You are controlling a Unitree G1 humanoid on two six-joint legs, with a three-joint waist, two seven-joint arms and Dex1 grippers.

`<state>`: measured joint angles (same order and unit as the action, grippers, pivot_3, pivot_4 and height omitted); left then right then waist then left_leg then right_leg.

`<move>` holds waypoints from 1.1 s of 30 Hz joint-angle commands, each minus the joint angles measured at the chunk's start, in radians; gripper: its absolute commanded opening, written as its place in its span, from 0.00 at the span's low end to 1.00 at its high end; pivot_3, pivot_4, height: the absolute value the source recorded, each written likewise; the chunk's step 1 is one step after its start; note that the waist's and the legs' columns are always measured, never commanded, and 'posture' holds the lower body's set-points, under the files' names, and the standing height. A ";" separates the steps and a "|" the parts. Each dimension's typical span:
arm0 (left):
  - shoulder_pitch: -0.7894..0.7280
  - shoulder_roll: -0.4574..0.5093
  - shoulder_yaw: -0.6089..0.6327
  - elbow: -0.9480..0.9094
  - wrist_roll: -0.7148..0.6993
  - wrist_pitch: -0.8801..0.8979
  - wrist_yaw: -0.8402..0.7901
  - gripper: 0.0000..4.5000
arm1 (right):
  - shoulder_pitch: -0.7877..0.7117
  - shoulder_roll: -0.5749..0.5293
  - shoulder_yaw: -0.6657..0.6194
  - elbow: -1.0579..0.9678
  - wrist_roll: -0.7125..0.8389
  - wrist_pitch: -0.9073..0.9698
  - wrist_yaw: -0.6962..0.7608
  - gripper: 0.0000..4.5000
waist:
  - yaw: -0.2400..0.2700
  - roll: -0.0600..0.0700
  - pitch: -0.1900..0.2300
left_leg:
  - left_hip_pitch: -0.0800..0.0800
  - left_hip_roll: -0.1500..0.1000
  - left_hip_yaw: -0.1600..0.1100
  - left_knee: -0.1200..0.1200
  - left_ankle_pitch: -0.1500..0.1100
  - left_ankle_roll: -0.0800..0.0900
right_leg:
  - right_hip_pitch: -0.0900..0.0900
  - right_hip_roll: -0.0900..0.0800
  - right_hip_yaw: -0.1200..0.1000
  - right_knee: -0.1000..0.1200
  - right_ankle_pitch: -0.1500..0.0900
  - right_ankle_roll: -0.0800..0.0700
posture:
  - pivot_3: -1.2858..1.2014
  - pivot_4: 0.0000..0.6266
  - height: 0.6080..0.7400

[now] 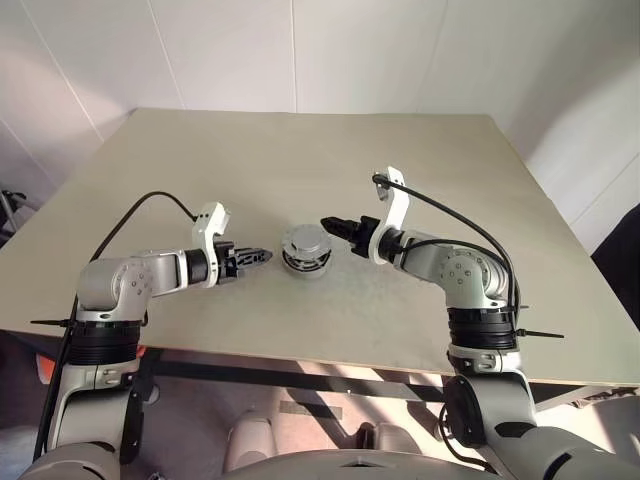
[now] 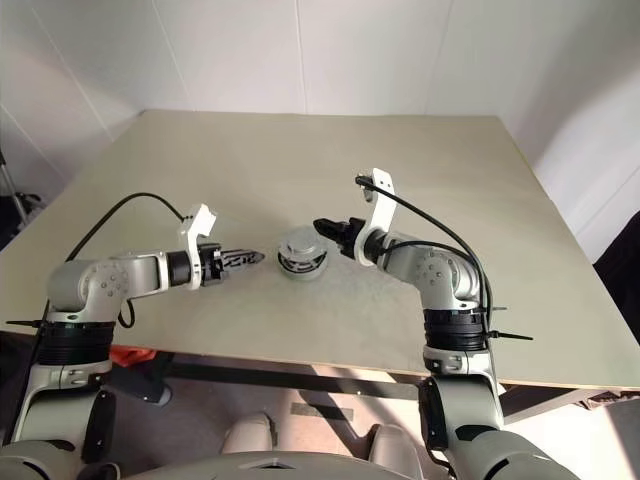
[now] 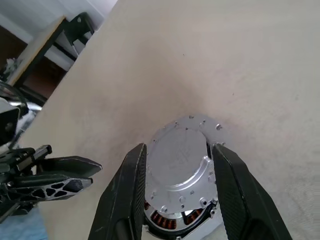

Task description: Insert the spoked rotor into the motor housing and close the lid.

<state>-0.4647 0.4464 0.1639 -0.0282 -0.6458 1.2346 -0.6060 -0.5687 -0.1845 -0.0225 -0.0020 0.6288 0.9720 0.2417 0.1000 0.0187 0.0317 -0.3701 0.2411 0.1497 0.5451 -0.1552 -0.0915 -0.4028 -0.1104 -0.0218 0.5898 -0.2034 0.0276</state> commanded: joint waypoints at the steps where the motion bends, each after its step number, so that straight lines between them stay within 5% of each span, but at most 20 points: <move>1: -0.012 -0.027 0.024 -0.027 -0.014 -0.037 0.025 0.32 | 0.026 -0.044 0.131 0.000 -0.146 -0.222 0.128 0.52 | 0.000 -0.002 0.000 | 0.000 0.000 0.000 0.000 0.000 0.000 | 0.000 0.000 0.000 0.000 0.000 0.000 | 0.52 0.00 1.00; 6: 0.033 -0.016 -0.031 -0.048 0.025 -0.109 0.011 0.32 | 0.038 -0.087 0.275 0.119 -0.375 -0.537 0.212 0.59 | -0.005 -0.004 0.002 | 0.000 0.000 0.000 0.001 0.000 0.000 | 0.000 0.000 0.000 0.000 0.000 -0.001 | 0.52 0.00 1.00; 12: 0.083 0.102 -0.037 -0.045 0.059 -0.223 -0.075 0.32 | 0.003 -0.026 0.268 0.200 -0.418 -0.616 0.255 0.99 | -0.008 -0.008 0.004 | 0.000 0.002 0.000 0.001 0.000 0.001 | 0.000 0.001 -0.001 0.001 0.000 -0.002 | 0.52 0.00 1.00; 18: 0.128 0.162 0.016 -0.003 0.080 -0.282 -0.074 0.32 | -0.035 0.019 0.263 0.277 -0.459 -0.626 0.272 0.99 | -0.009 -0.008 0.004 | 0.001 0.002 0.000 0.007 -0.002 0.004 | 0.002 0.001 0.000 0.003 0.001 -0.003 | 0.52 0.00 1.00; 33: 0.191 0.086 0.038 -0.067 0.055 -0.258 0.024 0.32 | -0.074 0.090 0.253 0.424 -0.520 -0.643 0.280 0.99 | -0.010 -0.011 0.007 | 0.004 0.004 -0.001 0.018 -0.004 0.007 | 0.001 0.001 0.000 0.019 0.000 -0.007 | 0.52 0.00 1.00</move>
<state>-0.2615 0.5293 0.1769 -0.0662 -0.5790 0.9810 -0.5864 -0.6155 -0.0994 0.2468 0.4400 0.1166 0.3432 0.5218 0.0896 0.0074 0.0385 -0.3666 0.2452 0.1485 0.5635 -0.1594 -0.0843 -0.4022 -0.1097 -0.0214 0.6088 -0.2036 0.0205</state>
